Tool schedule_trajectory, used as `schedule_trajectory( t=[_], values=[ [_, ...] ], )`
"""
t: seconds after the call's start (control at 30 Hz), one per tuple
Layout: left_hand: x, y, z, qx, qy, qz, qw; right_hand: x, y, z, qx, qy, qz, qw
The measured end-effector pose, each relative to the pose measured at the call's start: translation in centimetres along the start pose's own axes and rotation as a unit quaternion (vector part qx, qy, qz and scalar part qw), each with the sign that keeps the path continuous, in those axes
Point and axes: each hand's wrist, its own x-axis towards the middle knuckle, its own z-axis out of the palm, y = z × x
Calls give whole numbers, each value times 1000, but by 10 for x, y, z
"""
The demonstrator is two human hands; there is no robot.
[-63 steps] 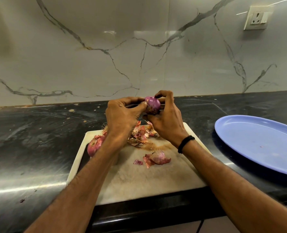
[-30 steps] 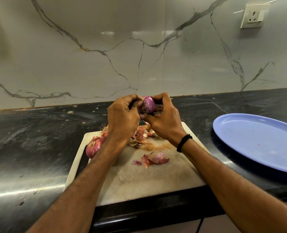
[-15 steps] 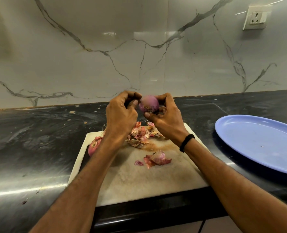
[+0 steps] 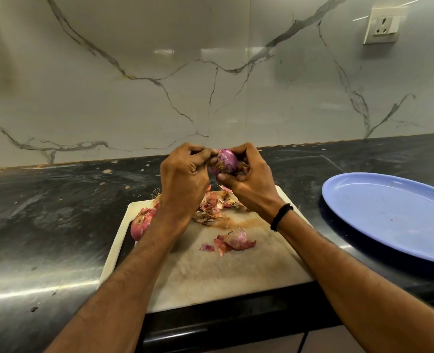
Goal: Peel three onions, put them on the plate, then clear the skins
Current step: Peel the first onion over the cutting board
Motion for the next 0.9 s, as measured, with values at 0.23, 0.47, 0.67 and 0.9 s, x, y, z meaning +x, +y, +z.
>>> schedule_trajectory(
  t=[0.23,0.47,0.67,0.9],
  values=[
    [-2,2,3,7,1,-47,999,-1,-1,0,-6,0,-18,1000],
    [2,12,-2,-201,-27,-249,947,0,2,4,-6,33,-31,999],
    [0,16,-1,-217,-6,-278,936,0,3,4,-20,43,-50,998],
    [-1,15,0,-198,-2,-281,939,-1,7,4,-35,39,-71,996]
  ],
)
